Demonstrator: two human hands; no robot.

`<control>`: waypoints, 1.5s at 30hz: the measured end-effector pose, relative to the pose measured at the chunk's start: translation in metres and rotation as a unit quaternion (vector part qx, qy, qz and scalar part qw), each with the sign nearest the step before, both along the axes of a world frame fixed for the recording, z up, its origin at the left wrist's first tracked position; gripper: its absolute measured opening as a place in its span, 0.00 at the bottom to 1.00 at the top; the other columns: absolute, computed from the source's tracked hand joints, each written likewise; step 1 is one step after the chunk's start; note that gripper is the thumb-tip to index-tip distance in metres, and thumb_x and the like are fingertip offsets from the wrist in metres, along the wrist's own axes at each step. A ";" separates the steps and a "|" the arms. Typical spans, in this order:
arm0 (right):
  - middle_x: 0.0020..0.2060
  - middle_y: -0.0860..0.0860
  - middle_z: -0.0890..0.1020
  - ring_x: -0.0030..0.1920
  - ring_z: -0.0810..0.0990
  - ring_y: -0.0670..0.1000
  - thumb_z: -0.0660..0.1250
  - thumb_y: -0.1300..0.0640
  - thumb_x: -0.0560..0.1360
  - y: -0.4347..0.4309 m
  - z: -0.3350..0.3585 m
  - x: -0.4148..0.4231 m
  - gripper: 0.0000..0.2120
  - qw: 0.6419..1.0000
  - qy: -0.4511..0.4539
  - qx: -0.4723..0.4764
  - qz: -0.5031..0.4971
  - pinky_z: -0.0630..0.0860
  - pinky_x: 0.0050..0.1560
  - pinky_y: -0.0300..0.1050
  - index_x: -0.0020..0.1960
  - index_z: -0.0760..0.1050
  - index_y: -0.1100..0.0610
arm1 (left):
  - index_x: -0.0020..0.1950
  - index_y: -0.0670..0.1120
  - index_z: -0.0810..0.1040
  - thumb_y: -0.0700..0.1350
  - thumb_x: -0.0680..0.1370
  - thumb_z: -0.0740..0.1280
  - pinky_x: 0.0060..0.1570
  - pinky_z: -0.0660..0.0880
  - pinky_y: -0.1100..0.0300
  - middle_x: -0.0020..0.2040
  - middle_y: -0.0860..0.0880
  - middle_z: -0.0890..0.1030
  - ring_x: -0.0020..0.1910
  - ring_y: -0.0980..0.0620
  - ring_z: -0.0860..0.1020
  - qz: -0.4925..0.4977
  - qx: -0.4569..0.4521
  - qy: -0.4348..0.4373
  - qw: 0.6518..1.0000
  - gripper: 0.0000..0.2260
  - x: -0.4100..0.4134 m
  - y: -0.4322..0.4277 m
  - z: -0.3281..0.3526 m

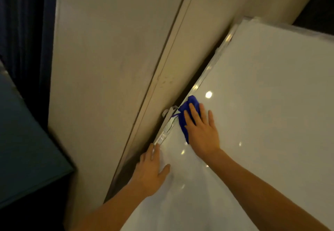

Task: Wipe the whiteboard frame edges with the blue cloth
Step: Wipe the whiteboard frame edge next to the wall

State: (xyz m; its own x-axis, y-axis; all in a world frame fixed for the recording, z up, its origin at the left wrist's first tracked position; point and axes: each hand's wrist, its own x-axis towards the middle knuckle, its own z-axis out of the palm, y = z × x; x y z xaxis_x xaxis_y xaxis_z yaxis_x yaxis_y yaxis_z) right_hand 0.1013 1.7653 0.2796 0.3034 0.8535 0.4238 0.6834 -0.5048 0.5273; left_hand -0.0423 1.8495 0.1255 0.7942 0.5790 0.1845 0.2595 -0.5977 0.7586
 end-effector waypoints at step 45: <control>0.79 0.55 0.55 0.79 0.47 0.61 0.51 0.52 0.83 0.012 0.343 0.190 0.23 0.992 -0.118 0.038 -0.003 0.44 0.78 0.57 0.77 0.61 0.56 | 0.80 0.41 0.40 0.63 0.79 0.52 0.77 0.40 0.56 0.82 0.43 0.42 0.81 0.47 0.42 -0.008 0.299 -0.301 0.906 0.40 0.282 0.066 0.370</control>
